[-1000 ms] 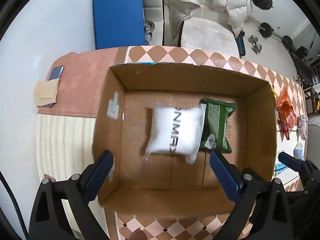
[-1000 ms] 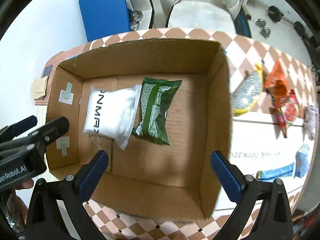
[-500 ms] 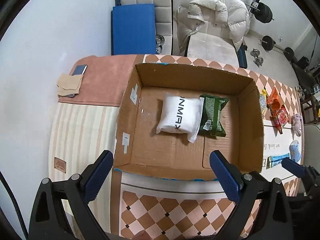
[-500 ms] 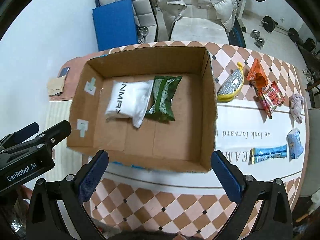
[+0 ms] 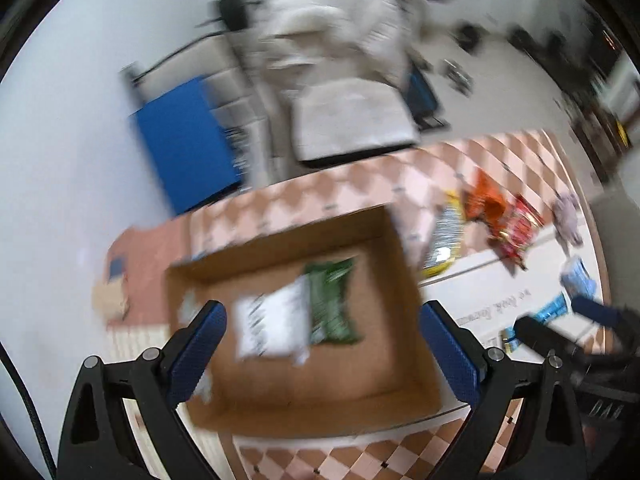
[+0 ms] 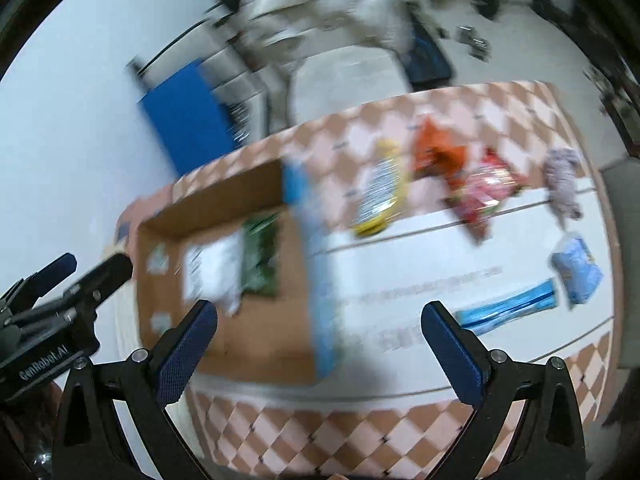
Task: Organize soft objects
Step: 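Move both open tools from the box back toward the remaining snacks, then grasp the yellow scrubber glove with the left tool while the right tool grasps the red snack bag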
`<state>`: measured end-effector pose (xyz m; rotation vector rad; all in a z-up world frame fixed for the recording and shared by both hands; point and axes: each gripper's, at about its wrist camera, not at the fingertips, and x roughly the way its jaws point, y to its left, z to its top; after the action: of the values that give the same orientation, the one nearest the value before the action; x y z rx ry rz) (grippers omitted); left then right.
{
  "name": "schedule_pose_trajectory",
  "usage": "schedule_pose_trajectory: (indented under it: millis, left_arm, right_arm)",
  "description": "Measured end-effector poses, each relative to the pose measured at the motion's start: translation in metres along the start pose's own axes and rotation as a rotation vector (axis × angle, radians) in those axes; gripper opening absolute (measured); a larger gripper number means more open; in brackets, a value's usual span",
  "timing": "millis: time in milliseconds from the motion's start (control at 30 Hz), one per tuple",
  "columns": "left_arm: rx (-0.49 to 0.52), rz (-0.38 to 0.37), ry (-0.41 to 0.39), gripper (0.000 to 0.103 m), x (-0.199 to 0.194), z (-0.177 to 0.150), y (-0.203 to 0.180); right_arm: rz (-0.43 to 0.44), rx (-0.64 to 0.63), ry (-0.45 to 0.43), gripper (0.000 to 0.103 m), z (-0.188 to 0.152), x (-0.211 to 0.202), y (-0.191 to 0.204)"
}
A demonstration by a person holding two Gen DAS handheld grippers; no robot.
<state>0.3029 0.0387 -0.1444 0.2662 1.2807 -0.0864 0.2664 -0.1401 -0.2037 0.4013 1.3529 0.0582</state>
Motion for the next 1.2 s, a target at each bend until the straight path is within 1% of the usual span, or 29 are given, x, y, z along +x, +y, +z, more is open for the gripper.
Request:
schedule_pose_trajectory:
  millis: [33,67,100,133,233,300,367,500,567,600,700,733,767,800,833,900,967,1067,1167,1200]
  left_arm:
    - [0.054,-0.016,0.027,0.099,0.016,0.019,-0.018]
    - [0.094,-0.034,0.052,0.099,0.027,0.032,-0.030]
    - [0.140,-0.047,0.084,0.099,0.045,0.046,-0.047]
    - [0.174,-0.048,0.106,0.099,0.060,0.056,-0.061]
    - [0.278,-0.059,0.198,0.098,0.111,0.081,-0.104]
    - [0.325,-0.068,0.266,0.093,0.146,0.087,-0.126]
    - [0.367,-0.073,0.328,0.091,0.176,0.088,-0.145]
    - [0.405,-0.078,0.412,0.091,0.214,0.084,-0.162]
    - [0.404,-0.086,0.442,0.091,0.227,0.083,-0.168]
    - [0.399,-0.095,0.459,0.090,0.234,0.082,-0.170]
    - [0.378,-0.105,0.477,0.090,0.247,0.082,-0.174]
    - [0.373,-0.108,0.481,0.083,0.250,0.081,-0.174]
    - [0.365,-0.107,0.492,0.068,0.254,0.080,-0.175]
    - [0.359,-0.110,0.506,0.058,0.256,0.080,-0.174]
    - [0.350,-0.115,0.520,0.048,0.259,0.078,-0.174]
    - [0.320,-0.124,0.511,0.048,0.257,0.077,-0.172]
    - [0.300,-0.125,0.489,0.047,0.251,0.077,-0.171]
    - [0.254,-0.154,0.456,0.046,0.231,0.074,-0.168]
    - [0.228,-0.179,0.407,0.046,0.203,0.069,-0.163]
    - [0.221,-0.183,0.391,0.046,0.192,0.072,-0.156]
  right_arm:
    - [-0.003,0.026,0.002,0.103,0.008,0.003,-0.013]
    - [-0.009,0.086,0.014,0.103,0.026,0.012,-0.039]
    - [-0.012,0.118,0.024,0.103,0.036,0.018,-0.052]
    - [-0.013,0.172,0.043,0.103,0.051,0.030,-0.074]
    - [-0.024,0.284,0.097,0.103,0.082,0.066,-0.122]
    - [-0.022,0.341,0.130,0.103,0.094,0.088,-0.145]
    - [-0.011,0.390,0.161,0.101,0.105,0.108,-0.164]
    - [-0.017,0.447,0.212,0.099,0.117,0.143,-0.187]
    - [-0.024,0.460,0.227,0.093,0.117,0.155,-0.191]
    - [-0.023,0.470,0.240,0.092,0.118,0.163,-0.193]
    - [-0.041,0.483,0.257,0.091,0.118,0.176,-0.195]
    - [-0.044,0.487,0.262,0.091,0.118,0.181,-0.195]
    - [-0.046,0.492,0.267,0.090,0.117,0.185,-0.195]
    - [-0.051,0.495,0.276,0.084,0.117,0.190,-0.195]
    - [-0.053,0.498,0.293,0.073,0.118,0.195,-0.196]
    - [-0.069,0.488,0.290,0.059,0.118,0.196,-0.194]
    - [-0.080,0.460,0.284,0.052,0.118,0.193,-0.189]
    - [-0.103,0.417,0.274,0.050,0.113,0.184,-0.183]
    - [-0.095,0.386,0.269,0.049,0.103,0.171,-0.175]
    - [-0.092,0.371,0.263,0.049,0.099,0.163,-0.170]
